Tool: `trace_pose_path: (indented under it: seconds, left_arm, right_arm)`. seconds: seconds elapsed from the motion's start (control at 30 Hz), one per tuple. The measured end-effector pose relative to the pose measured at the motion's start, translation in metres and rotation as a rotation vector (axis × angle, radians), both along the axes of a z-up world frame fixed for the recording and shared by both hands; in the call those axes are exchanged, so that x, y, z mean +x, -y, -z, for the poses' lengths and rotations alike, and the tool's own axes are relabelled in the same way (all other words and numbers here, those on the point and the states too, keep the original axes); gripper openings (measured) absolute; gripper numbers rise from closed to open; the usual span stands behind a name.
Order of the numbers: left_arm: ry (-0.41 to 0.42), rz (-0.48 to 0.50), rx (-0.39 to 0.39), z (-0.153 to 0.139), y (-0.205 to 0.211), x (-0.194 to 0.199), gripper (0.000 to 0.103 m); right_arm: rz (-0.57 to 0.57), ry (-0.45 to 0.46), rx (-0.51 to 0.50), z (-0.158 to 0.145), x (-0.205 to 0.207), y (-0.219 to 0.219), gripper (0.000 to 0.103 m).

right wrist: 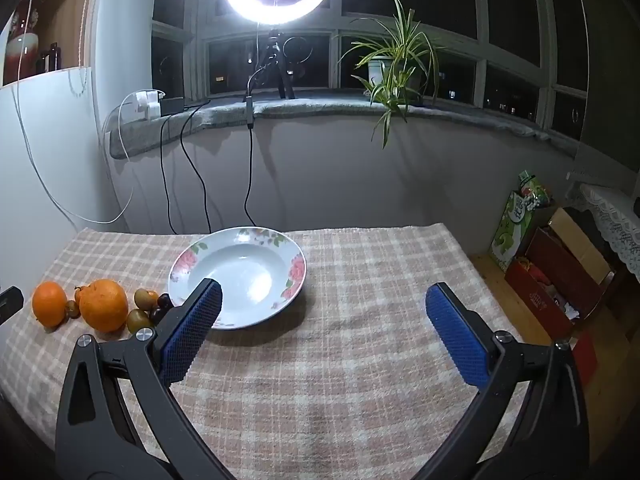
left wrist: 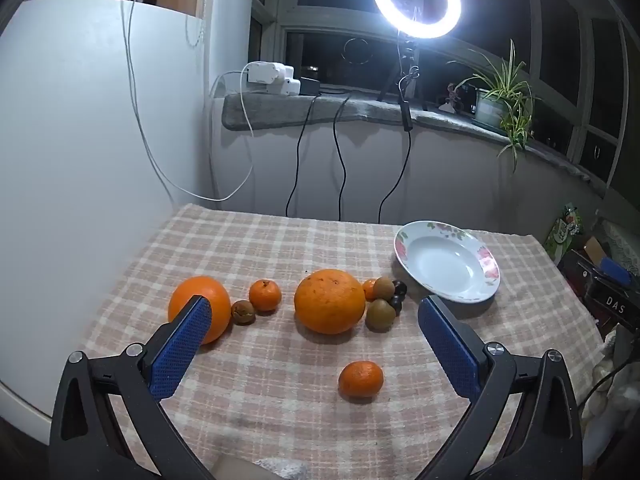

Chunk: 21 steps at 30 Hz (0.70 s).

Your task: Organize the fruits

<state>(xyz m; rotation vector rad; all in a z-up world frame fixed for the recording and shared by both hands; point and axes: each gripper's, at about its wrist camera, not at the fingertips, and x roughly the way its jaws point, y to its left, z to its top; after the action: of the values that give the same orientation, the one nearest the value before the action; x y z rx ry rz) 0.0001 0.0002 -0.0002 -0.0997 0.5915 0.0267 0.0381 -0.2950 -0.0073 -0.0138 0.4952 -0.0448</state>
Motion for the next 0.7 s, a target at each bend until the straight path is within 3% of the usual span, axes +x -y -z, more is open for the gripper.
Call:
trace_pose_path:
  seconds: [0.7]
  left_arm:
    - [-0.010,-0.008,0.002,0.0028,0.0020,-0.0009,0.103]
  right_arm:
    - [-0.004,0.023,-0.014,-0.0036,-0.0010,-0.0040,0.103]
